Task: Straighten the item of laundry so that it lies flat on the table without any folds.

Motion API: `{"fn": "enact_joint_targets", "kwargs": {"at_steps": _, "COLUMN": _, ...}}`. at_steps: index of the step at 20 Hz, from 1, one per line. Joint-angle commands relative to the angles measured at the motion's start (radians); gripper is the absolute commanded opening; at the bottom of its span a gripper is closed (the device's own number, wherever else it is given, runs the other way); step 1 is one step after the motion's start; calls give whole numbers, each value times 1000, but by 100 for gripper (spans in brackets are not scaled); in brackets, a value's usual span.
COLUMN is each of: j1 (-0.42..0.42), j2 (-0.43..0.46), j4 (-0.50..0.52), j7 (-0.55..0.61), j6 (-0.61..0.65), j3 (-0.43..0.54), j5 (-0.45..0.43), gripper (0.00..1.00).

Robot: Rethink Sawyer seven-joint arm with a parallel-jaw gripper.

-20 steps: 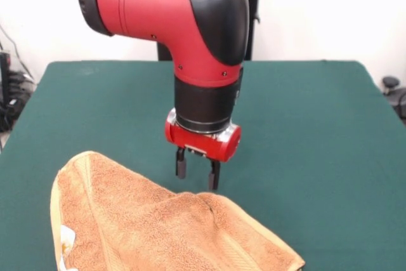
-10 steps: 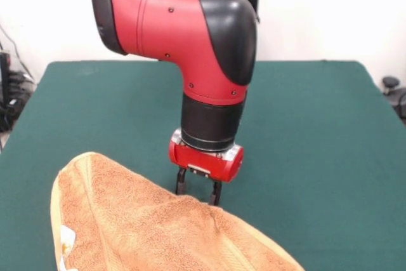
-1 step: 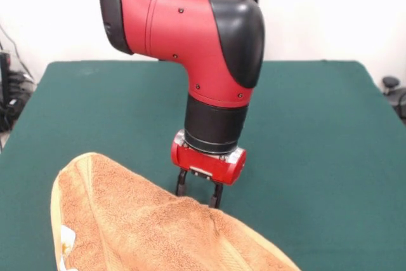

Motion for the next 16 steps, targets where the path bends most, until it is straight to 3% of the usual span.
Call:
{"fn": "enact_joint_targets", "kwargs": {"at_steps": 1, "j1": 23, "j2": 151, "j4": -15, "j7": 176, "j6": -30, "j3": 66, "j5": 50, "gripper": 100}}
{"fn": "enact_joint_targets", "kwargs": {"at_steps": 3, "j1": 34, "j2": 153, "j4": -16, "j7": 180, "j6": -56, "j3": 52, "j5": 45, "gripper": 100}}
{"fn": "enact_joint_targets", "kwargs": {"at_steps": 4, "j1": 41, "j2": 155, "j4": -16, "j7": 188, "j6": -61, "j3": 42, "j5": 50, "gripper": 0}}
{"fn": "enact_joint_targets", "kwargs": {"at_steps": 16, "j1": 70, "j2": 164, "j4": -21, "j7": 213, "j6": -62, "j3": -2, "j5": 76, "gripper": 0}}
